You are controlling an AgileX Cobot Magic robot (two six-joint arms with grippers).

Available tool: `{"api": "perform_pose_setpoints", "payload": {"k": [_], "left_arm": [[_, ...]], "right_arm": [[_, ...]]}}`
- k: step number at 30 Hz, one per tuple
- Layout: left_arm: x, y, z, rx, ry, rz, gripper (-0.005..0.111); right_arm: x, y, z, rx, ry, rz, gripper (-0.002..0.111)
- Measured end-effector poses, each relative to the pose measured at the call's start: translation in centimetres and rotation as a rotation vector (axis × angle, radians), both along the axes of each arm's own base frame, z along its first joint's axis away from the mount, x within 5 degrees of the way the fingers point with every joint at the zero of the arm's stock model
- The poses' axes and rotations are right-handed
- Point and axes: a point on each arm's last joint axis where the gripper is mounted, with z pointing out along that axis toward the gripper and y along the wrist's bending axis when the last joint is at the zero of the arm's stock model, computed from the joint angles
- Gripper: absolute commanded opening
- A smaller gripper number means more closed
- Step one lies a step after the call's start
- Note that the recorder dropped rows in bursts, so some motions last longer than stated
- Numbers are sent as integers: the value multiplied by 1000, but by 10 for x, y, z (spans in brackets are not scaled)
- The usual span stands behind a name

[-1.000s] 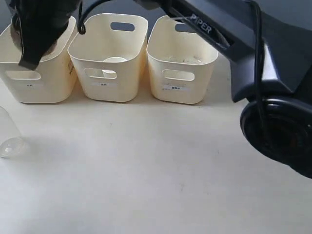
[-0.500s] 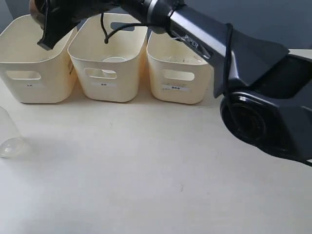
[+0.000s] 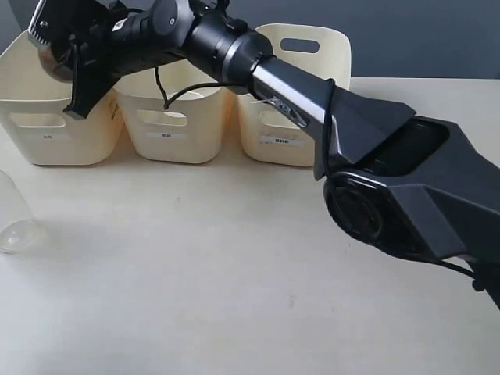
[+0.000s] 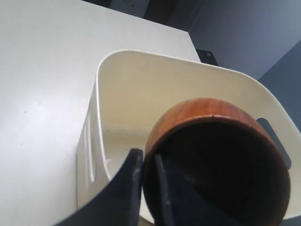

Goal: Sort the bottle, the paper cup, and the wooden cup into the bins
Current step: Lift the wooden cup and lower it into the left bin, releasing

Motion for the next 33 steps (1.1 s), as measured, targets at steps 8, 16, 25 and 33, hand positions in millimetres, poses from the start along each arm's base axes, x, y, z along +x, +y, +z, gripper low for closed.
{"api": "perform_pose_setpoints", "payload": {"k": [8, 16, 25, 33], "left_arm": [[0, 0, 0, 0, 0, 0, 0], [0, 0, 0, 0, 0, 0, 0], [0, 0, 0, 0, 0, 0, 0], [0, 0, 0, 0, 0, 0, 0]], "right_arm": [[1, 1, -10, -15, 6, 1, -1], [2, 1, -10, -17, 24, -21, 14], [4, -1, -10, -24, 28, -36, 22], [1, -4, 1, -42, 21, -26, 22]]}}
